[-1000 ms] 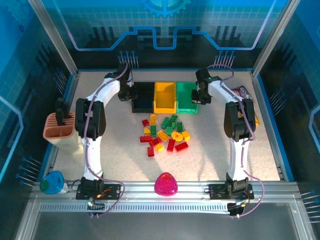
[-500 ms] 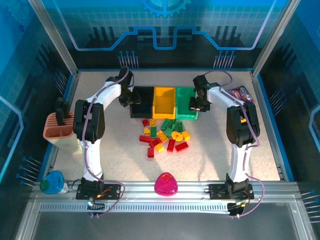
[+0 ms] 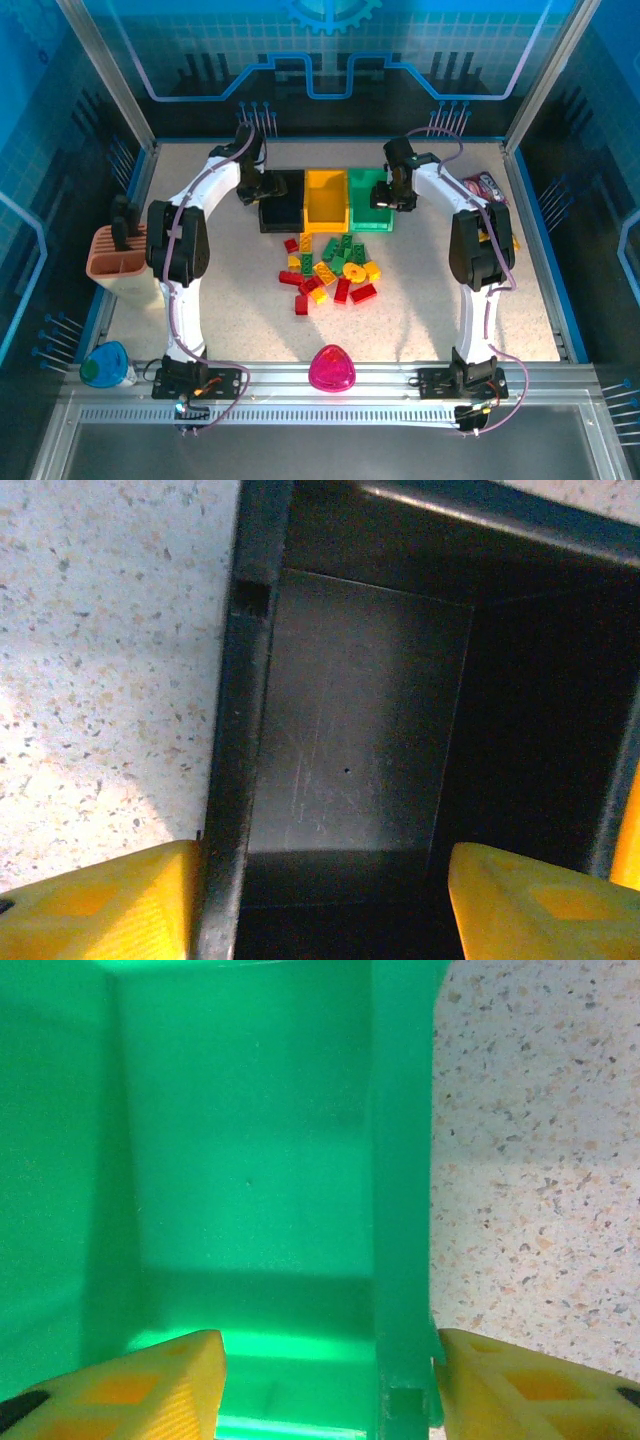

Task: Sort the legos into containers by color
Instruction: Move the container to the top-center of the table.

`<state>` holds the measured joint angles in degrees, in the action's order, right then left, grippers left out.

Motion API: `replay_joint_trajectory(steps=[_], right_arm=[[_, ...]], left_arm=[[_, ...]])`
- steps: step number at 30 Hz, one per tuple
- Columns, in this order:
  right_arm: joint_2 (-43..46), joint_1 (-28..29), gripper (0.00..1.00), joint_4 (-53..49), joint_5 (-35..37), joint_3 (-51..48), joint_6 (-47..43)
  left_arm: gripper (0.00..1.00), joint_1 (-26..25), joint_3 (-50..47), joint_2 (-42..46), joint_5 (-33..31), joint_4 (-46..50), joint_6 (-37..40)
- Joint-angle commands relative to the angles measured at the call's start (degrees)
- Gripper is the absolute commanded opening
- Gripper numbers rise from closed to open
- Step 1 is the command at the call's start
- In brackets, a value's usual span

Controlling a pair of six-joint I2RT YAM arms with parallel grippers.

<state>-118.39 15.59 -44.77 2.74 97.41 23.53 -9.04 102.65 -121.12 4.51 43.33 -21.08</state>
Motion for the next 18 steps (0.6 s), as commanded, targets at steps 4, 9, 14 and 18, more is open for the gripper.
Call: replay_joint_trajectory(steps=[4, 9, 14, 18], right_arm=[[1.4, 0.94, 0.61, -1.05, -1.97, -0.1, -0.01], [4.39, 1.41, 0.67, -1.17, -0.41, -2.23, 0.11], [10.36, 2.1, 0.69, -1.26, 0.82, -6.44, 0.21], [14.53, 4.19, 0.69, -2.05, 0.6, -9.24, 0.23]], left_arm=[[0.67, 0.42, 1.96, -0.5, 2.71, 1.53, -0.63], [0.68, 0.59, 1.11, 1.29, 2.09, 1.84, -0.75], [0.76, 0.69, -2.12, 7.32, 2.74, 0.37, -2.05], [0.9, 1.03, -7.89, 14.23, 3.58, -4.15, -4.04]])
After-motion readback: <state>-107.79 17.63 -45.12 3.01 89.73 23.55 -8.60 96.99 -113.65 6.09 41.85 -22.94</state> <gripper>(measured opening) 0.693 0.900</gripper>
